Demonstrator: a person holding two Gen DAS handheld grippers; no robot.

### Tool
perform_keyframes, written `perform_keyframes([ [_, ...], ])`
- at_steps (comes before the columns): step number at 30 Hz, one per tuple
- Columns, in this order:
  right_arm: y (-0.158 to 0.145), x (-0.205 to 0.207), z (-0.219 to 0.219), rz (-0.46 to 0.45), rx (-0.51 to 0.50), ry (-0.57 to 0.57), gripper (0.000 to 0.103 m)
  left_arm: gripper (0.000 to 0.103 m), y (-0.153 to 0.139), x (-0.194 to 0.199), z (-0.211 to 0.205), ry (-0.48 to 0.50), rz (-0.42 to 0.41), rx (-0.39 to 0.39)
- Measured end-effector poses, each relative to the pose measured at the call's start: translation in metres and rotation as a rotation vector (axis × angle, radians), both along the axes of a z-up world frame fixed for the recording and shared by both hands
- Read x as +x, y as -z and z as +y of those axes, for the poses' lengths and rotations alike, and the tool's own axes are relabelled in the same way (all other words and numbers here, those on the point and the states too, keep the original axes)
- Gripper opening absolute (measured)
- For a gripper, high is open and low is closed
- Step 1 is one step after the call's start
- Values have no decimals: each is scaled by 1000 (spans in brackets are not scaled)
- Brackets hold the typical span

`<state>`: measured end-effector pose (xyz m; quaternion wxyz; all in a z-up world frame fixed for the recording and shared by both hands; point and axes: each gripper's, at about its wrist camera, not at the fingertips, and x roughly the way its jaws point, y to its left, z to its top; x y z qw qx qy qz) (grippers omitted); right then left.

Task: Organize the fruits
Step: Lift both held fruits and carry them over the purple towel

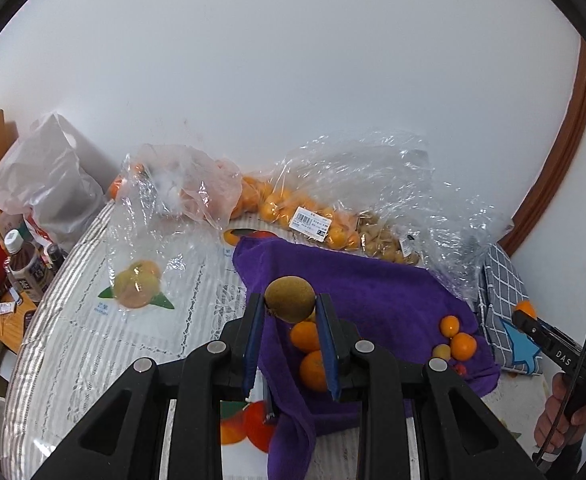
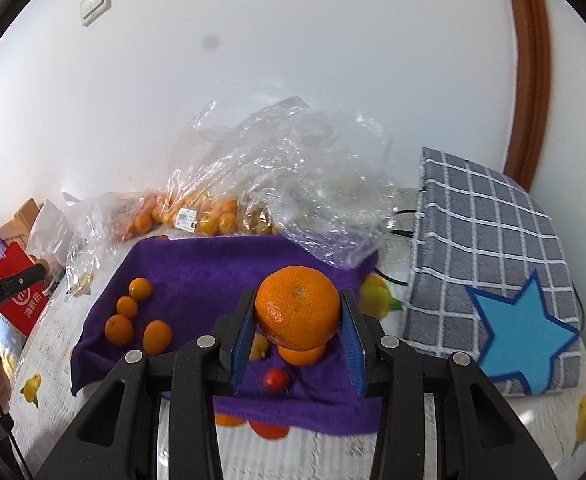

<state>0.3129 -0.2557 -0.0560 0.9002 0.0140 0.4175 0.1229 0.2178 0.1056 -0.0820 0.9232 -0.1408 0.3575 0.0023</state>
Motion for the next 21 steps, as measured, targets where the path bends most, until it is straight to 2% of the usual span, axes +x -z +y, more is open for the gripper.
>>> perform_keyframes([
  [4, 17, 19, 14, 38, 9, -47, 40, 25, 10, 15, 2, 17, 28, -43],
  [14, 79, 53, 63, 158, -58, -149, 40, 25, 27, 42, -11, 74, 68, -37],
  [21, 94, 62, 74, 171, -74, -157, 40, 25, 39, 60, -26, 140, 122, -60],
])
